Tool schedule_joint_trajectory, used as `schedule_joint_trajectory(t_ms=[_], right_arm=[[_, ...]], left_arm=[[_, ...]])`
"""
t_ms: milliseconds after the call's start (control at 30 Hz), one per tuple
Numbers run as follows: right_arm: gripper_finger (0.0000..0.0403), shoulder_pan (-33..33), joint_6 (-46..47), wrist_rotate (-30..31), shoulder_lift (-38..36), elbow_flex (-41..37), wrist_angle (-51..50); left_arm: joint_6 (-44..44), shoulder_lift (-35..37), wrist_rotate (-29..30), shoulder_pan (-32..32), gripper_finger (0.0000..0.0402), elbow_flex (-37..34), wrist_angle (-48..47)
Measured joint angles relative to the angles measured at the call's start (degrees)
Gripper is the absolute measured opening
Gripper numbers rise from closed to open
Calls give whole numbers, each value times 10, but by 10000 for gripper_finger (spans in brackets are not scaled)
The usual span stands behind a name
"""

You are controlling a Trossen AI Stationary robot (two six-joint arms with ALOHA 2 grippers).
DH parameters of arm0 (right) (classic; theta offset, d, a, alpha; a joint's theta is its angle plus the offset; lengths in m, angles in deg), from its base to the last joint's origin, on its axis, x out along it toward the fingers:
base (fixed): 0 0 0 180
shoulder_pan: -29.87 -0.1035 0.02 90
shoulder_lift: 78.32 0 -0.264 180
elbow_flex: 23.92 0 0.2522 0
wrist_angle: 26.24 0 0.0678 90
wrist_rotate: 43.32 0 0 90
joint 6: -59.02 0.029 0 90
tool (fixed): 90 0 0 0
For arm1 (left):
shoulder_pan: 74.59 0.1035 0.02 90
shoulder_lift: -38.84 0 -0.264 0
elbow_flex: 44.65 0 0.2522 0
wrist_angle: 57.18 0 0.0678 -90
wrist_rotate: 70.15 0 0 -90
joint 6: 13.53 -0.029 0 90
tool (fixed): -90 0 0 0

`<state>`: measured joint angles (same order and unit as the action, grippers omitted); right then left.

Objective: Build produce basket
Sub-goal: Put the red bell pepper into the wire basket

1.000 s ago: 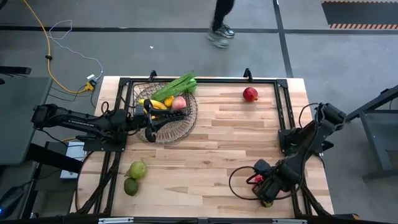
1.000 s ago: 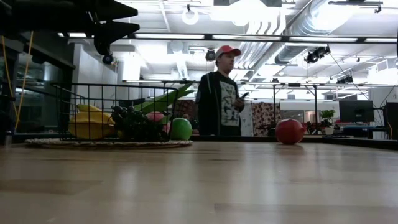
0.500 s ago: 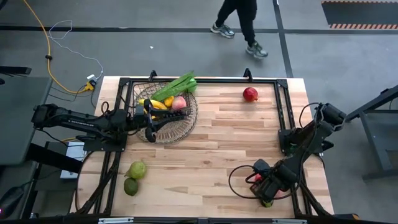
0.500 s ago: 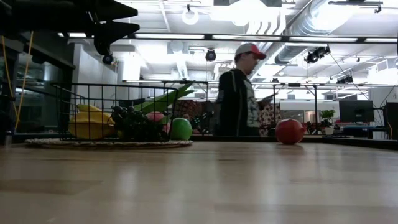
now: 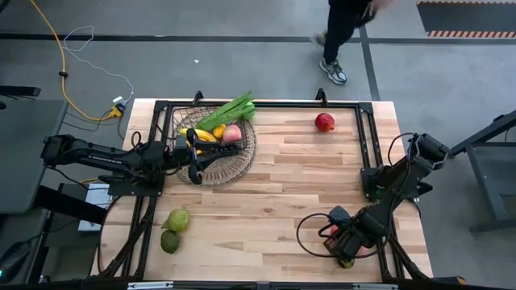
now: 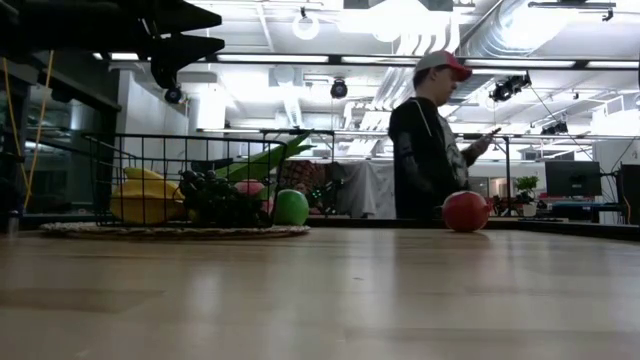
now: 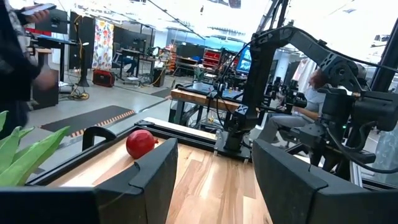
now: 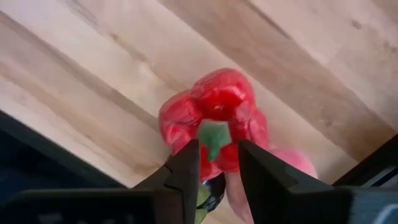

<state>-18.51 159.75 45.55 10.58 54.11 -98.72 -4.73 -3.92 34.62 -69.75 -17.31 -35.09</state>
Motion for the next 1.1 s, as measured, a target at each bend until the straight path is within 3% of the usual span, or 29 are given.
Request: schedule_joint_trajectory(t_ms=[433,1100], right_arm=[[99,0,13,13,0,0,12],[98,0,9,-17,23,0,11]], left_arm=[[2,0,-2,0,196,0,0],[6,0,-7,0,196,0,0]])
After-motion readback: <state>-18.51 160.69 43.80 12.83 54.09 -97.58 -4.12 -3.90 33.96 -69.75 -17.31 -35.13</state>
